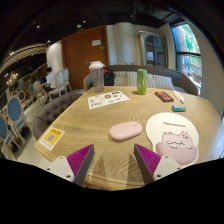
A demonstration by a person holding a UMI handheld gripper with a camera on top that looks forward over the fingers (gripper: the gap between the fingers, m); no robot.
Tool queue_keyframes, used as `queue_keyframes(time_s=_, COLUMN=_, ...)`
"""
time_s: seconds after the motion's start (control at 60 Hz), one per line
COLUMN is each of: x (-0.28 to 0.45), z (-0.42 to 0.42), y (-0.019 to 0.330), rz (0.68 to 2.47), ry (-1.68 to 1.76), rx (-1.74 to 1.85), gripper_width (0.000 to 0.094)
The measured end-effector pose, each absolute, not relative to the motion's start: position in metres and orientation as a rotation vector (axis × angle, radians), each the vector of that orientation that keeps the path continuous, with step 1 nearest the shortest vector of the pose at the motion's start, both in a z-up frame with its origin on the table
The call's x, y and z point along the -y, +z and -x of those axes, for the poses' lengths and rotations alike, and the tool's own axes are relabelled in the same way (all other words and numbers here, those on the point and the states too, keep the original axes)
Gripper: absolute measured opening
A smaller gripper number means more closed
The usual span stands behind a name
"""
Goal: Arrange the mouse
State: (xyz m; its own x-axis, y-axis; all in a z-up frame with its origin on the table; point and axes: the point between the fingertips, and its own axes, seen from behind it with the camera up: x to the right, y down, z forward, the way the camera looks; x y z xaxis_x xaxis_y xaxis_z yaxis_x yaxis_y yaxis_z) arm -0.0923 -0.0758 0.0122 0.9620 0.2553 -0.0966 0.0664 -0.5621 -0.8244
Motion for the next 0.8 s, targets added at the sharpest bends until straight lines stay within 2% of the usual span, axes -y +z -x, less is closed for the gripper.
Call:
queue_keyframes(time_s=0.1, x=0.056, z=0.099, y=-0.012, rz=2.205, ry=0.222, rx=0.222, gripper_width=0.0844)
queue_keyframes(time_s=0.133, x=0.045, z=0.098, y=-0.01, rz=2.182, ry=0.188, rx=0.221, gripper_width=0.0878)
queue_keyframes(time_s=0.15, x=0.043, z=0.098, y=-0.012, rz=2.189, ry=0.175, rx=0.222, gripper_width=0.0838)
queue_keyframes(time_s=0.2, x=0.031, z=0.1, y=-0.014, rz=2.193, ry=0.162, rx=0.223, gripper_width=0.0838)
queue_keyframes(time_s=0.217, x=0.027, z=0.102, y=-0.013, rz=2.19, ry=0.164, rx=0.219, gripper_width=0.0886)
queue_keyframes(time_s=0.233, x=0.023, z=0.103, y=-0.012, rz=2.188, ry=0.165, rx=0.213, gripper_width=0.0844)
queue_keyframes(time_s=0.3, x=0.004, z=0.108, y=-0.013, rz=2.185, ry=0.166, rx=0.21, gripper_width=0.0845)
queue_keyframes(time_s=0.317, x=0.0, z=0.11, y=-0.013, rz=2.183, ry=0.165, rx=0.21, gripper_width=0.0886)
queue_keyframes(time_s=0.333, x=-0.004, z=0.111, y=-0.013, rz=2.181, ry=0.163, rx=0.21, gripper_width=0.0843)
queue_keyframes(time_s=0.383, x=-0.018, z=0.115, y=-0.014, rz=2.177, ry=0.155, rx=0.22, gripper_width=0.0838)
queue_keyframes(time_s=0.4, x=-0.022, z=0.116, y=-0.014, rz=2.177, ry=0.152, rx=0.227, gripper_width=0.089)
queue_keyframes(time_s=0.417, x=-0.025, z=0.118, y=-0.014, rz=2.183, ry=0.152, rx=0.229, gripper_width=0.0837)
queue_keyframes(time_s=0.517, x=-0.036, z=0.131, y=-0.016, rz=2.212, ry=0.162, rx=0.264, gripper_width=0.0802)
queue_keyframes(time_s=0.567, x=-0.041, z=0.136, y=-0.015, rz=2.213, ry=0.172, rx=0.266, gripper_width=0.0736)
queue_keyframes(time_s=0.6, x=-0.045, z=0.137, y=-0.016, rz=2.213, ry=0.166, rx=0.267, gripper_width=0.0641)
queue_keyframes(time_s=0.633, x=-0.047, z=0.137, y=-0.016, rz=2.21, ry=0.161, rx=0.266, gripper_width=0.0508)
queue_keyframes(time_s=0.8, x=-0.045, z=0.137, y=-0.015, rz=2.223, ry=0.153, rx=0.272, gripper_width=0.0405)
